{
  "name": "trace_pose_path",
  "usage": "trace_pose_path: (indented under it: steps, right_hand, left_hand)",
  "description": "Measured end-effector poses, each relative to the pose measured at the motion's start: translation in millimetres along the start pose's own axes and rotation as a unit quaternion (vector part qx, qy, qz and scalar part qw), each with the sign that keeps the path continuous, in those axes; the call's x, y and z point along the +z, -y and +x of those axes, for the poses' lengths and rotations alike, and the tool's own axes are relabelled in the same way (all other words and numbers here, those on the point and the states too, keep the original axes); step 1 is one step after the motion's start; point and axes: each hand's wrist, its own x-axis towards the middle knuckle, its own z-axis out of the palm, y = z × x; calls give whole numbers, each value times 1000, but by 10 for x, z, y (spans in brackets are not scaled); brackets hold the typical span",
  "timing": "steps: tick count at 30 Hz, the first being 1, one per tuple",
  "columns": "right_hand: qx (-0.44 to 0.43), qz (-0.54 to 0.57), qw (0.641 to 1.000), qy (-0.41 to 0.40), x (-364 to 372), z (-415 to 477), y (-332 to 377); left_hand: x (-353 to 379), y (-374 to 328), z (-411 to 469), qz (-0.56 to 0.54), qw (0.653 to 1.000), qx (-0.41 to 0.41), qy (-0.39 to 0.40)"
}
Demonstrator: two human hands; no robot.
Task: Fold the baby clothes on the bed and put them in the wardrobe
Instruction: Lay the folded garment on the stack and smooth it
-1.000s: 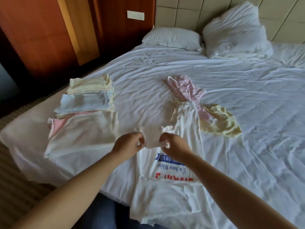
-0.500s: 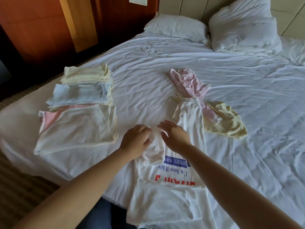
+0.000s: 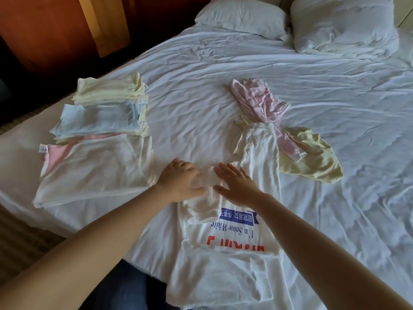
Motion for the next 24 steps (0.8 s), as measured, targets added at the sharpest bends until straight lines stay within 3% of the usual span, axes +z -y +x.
trace_pose_path:
  steps: [2,5,9,13,24]
  right_hand:
    - [-4,54,996,-65,-181,-25,-111]
    - [23,64,986,-152,-430,-19,-358]
    - [77,55,980,-176,-716,143,-754]
    - [140,65,967,-202,-906,423,-1158]
    - [140,6,982,-129,-818,1003,-1682]
  left_hand:
    - [-130,-70,155,-6,999,-11,-44]
    - [-239,-303,415,-98,991,-28,-83]
    - [-344,-676,887,-185,977,-31,-99]
    - [-311,-903,1360,-195,975,7,-107]
    - [331,-797,1816,-234,959,32,-155]
